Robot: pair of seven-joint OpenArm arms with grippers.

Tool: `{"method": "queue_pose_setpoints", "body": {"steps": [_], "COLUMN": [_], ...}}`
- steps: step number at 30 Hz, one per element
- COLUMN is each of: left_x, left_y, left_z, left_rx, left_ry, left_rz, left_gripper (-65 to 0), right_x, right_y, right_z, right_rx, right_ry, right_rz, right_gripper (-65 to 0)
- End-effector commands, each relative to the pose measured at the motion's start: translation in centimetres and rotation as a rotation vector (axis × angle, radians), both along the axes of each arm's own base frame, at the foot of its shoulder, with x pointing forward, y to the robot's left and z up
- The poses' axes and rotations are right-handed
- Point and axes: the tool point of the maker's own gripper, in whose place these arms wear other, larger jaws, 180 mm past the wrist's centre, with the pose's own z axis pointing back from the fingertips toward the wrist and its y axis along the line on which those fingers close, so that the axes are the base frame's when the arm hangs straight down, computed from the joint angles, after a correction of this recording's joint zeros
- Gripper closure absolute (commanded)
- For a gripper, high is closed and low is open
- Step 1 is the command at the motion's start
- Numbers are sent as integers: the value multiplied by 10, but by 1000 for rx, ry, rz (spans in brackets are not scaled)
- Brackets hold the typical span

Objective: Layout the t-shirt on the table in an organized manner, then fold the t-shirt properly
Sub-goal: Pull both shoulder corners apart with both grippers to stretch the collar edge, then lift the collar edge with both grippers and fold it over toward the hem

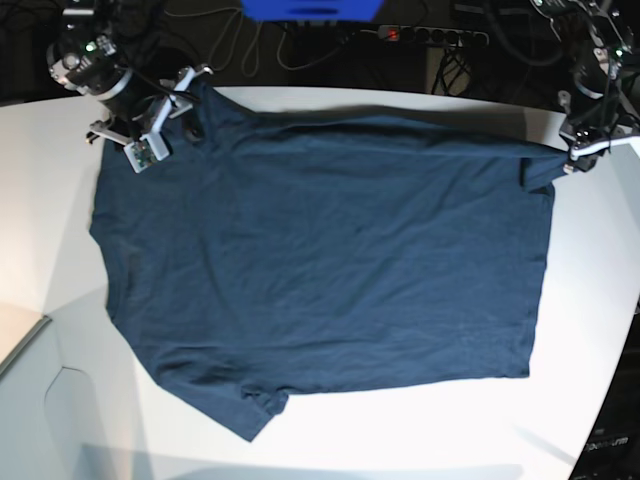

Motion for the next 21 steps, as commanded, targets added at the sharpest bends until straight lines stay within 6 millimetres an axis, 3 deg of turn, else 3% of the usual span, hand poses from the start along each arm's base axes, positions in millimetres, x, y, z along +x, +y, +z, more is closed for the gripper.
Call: {"method": "queue_pose_setpoints", "body": {"steps": [1,6,14,21], "left_x": [4,4,3,0], "left_y": [4,4,8,8], "left_z": [12,12,13,10], "left_rx": [26,26,30,27], "left_ry": [-34,-34,-35,-25], "left_rz": [-3,-3,7,8], "left_gripper": [0,0,0,0], "right_x": [7,5,-9,-22], "right_y": [-3,-30,-74,-80], "right_z": [10,3,0,-10], "right_rx": [2,-44,-135,-134], "right_ry": [-42,-21,18,60], "right_rz": [2,-27,-45,-67], "right_gripper": [-310,-352,-353,-352]}}
